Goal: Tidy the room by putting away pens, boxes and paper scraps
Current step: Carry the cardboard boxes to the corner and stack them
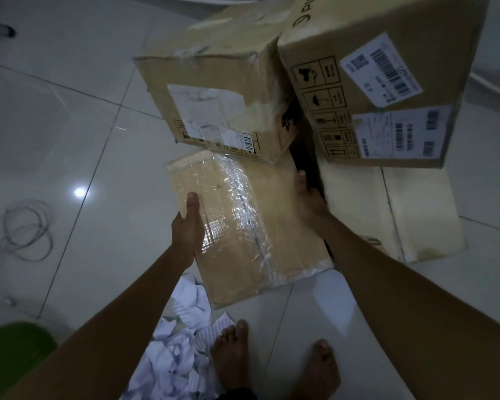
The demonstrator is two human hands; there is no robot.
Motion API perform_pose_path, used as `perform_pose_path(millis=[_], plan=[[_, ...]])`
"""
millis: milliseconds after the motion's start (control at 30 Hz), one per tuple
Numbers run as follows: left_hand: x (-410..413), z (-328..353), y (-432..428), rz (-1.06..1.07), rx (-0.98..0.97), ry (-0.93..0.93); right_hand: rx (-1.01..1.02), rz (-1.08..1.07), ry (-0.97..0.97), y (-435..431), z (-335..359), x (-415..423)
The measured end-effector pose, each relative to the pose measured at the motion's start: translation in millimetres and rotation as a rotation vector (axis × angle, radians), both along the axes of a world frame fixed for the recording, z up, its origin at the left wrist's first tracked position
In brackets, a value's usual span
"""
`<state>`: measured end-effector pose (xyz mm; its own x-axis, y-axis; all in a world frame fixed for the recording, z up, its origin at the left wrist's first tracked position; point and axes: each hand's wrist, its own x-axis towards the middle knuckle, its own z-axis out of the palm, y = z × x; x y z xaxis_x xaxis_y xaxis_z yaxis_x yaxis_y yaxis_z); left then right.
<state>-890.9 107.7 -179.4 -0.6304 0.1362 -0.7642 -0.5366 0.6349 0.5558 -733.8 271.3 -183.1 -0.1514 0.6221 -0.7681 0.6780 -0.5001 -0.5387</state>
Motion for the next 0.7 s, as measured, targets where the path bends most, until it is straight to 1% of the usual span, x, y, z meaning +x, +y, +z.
perform_pose_path(millis=[100,367,533,700], plan=[[0,3,-3,-0.034,-0.007,0.006,0.010,-0.010,-0.022,-13,2,8],[15,26,-29,-0.056,-0.052,-0.053,-0.062,0.052,-0.148,-44,22,32],[33,68,-47,-0.065,-0.118,-0.091,-0.085,0.011,-0.139,-67,55,51],[52,122,-59,-0.079,-0.163,-0.069,-0.060,0.005,-0.098,-85,107,72]])
